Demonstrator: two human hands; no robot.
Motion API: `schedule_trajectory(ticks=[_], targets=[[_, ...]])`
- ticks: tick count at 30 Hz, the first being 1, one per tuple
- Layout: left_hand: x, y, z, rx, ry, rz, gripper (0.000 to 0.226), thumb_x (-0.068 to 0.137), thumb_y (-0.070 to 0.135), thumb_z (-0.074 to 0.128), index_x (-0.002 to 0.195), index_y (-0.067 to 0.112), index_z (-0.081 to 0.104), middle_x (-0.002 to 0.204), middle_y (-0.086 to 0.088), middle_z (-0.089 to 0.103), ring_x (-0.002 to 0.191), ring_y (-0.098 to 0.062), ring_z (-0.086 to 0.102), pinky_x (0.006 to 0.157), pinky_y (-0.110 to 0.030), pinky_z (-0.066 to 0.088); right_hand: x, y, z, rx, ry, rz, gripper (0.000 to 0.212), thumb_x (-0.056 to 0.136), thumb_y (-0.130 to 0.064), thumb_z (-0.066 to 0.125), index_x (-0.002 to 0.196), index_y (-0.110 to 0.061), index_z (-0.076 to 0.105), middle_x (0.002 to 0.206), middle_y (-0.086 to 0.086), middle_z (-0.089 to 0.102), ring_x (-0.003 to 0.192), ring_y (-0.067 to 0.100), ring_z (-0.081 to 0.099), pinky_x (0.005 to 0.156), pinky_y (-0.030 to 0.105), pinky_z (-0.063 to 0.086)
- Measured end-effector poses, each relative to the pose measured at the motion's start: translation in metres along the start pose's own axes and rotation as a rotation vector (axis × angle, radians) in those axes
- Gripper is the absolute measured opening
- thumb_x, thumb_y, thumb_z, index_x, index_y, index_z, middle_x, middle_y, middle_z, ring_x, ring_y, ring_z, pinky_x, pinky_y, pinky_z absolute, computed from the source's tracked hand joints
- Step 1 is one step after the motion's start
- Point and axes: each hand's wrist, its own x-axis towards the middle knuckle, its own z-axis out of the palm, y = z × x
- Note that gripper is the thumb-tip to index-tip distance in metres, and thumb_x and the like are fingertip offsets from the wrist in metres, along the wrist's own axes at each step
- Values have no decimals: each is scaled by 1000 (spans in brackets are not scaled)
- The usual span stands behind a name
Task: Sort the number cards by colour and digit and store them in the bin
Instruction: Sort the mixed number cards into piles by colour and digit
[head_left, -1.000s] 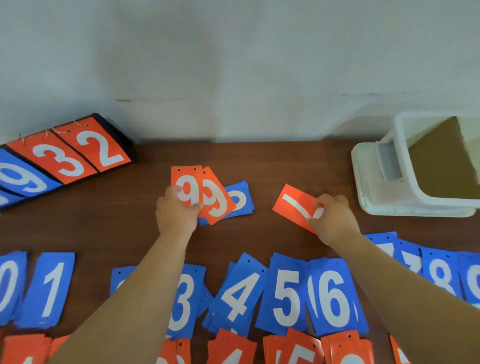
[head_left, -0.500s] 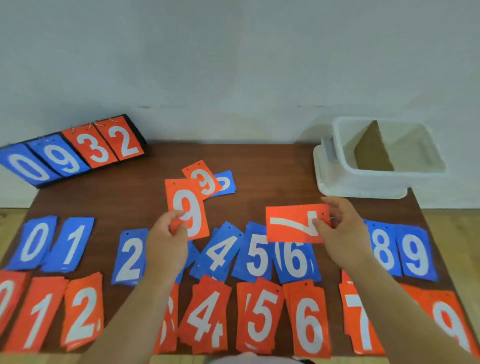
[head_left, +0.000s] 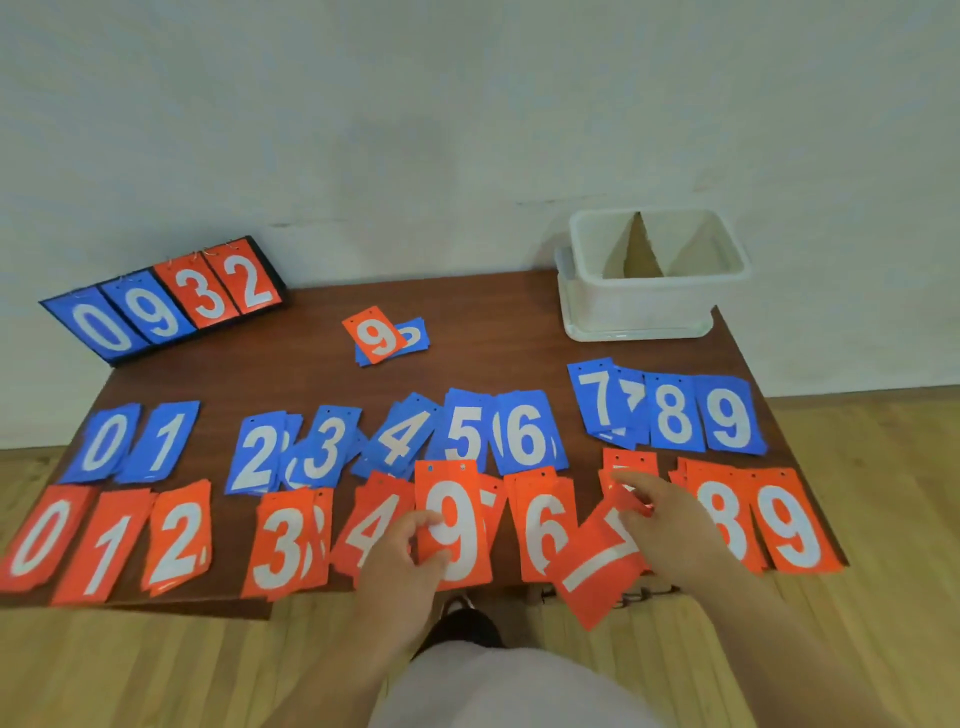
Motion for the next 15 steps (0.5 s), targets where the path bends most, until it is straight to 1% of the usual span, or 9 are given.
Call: schedule_trajectory(ticks=[1,3,5,6,7,9,11,13,15], targets=[[-3,0,-1,-3,-11,6,36,87,12,74,110,37,65,112,29,58,105,-5,61,92,-30,56,-1,-1,2,-2,-21,0,47,96,-10,56,136,-35,57,123,-5,64,90,5,62,62,12,46],[-6,0,-5,-13,-30,12,33,90,14,72,110,39,64,113,29,56,105,-5,60,90,-26,56,-2,-4,7,10,-54,-10,43,98,-12,55,133,-37,58,120,-8,63,93,5,61,61,11,46],[-9,-2,-10,-19,-51,26,32,93,15,70,111,40,63,113,28,57,102,-2,60,83,-16,52,-5,-15,15,13,-72,-37,38,99,-11,55,122,-41,57,107,-21,59,90,0,60,60,9,46],[-8,-5,-14,-22,-61,35,31,93,16,69,111,41,63,112,27,59,102,-2,60,78,-13,50,-4,-19,19,14,-75,-46,38,100,-10,55,119,-42,55,102,-25,57,89,-2,59,61,9,46],[-6,-8,-19,-17,-76,38,31,94,17,69,110,42,62,112,26,60,101,-3,61,75,-11,49,-3,-22,24,14,-75,-51,38,100,-10,55,119,-43,54,101,-25,57,90,-2,60,63,10,48],[-2,-10,-30,-8,-104,28,31,95,19,68,110,44,62,112,24,60,102,-3,60,77,-13,49,-3,-28,29,9,-71,-35,37,100,-13,57,119,-44,52,103,-22,60,91,1,62,63,14,50],[5,-16,-41,-6,-92,29,30,95,20,68,111,45,62,117,24,58,105,-5,59,85,-19,52,3,-32,31,-22,-84,-26,36,99,-15,58,118,-44,49,104,-19,61,90,1,62,61,15,50],[13,-23,-47,2,-108,25,30,95,20,68,110,46,61,119,22,57,108,-7,58,89,-24,54,10,-27,29,-66,-77,1,32,99,-15,58,116,-41,52,105,-17,62,88,1,61,62,16,48],[18,-31,-50,17,-132,29,31,95,19,68,111,45,61,122,19,58,111,-8,57,91,-26,54,18,-18,23,-137,-60,26,31,97,-14,59,117,-39,57,109,-10,63,88,4,60,64,21,51]])
